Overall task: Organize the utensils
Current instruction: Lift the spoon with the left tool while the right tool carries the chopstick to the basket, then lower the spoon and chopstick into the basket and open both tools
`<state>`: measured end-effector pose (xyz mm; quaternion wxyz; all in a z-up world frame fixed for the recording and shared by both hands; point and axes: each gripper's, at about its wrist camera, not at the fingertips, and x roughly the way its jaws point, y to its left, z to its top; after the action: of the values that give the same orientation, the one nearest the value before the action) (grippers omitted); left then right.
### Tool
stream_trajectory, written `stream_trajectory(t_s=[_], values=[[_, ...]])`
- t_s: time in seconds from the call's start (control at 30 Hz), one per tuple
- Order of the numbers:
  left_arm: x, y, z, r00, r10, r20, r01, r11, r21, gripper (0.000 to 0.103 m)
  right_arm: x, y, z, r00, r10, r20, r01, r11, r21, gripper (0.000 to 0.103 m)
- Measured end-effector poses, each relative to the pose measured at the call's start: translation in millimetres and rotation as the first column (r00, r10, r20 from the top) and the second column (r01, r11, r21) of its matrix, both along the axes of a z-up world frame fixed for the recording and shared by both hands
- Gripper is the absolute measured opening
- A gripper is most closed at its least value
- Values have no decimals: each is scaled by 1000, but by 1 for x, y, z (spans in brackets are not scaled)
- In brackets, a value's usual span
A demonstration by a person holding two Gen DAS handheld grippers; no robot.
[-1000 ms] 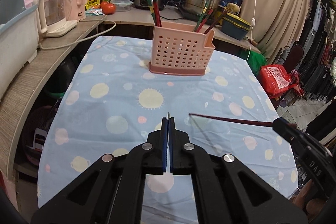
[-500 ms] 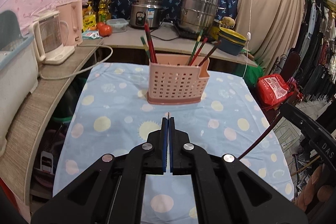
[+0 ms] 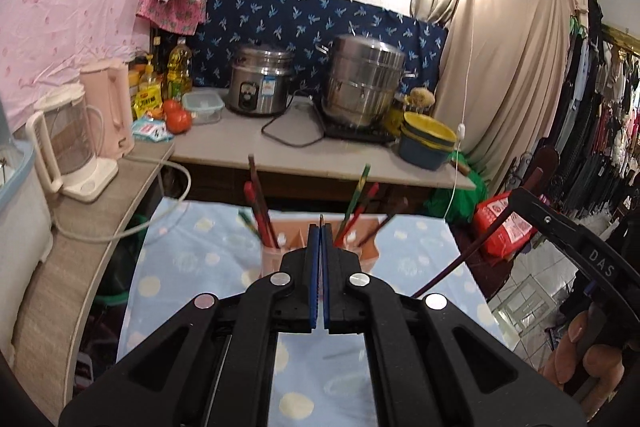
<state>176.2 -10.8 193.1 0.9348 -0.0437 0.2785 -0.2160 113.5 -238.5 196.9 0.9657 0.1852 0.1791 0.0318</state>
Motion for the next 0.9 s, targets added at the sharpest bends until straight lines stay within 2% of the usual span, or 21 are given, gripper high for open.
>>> stream_trajectory(t_s=[0.17, 0.33, 0.57, 0.9], values=[[35, -9, 18, 1000, 1, 31, 0, 999, -39, 1, 40, -10, 16, 998, -37, 57, 35, 999, 27, 7], [65, -19, 16, 999, 1, 38, 1, 998, -58, 1, 72, -15, 15, 995, -60, 79, 56, 997, 43, 7], [101, -30, -14, 1000, 1, -3, -1, 998, -57, 1, 114, -16, -22, 997, -74, 26, 73, 996, 55, 7], [126, -36, -68, 996, 13, -92, -14, 1000, -16, 1, 142, -7, -80, 994, -50, -93, 55, 998, 44, 7]])
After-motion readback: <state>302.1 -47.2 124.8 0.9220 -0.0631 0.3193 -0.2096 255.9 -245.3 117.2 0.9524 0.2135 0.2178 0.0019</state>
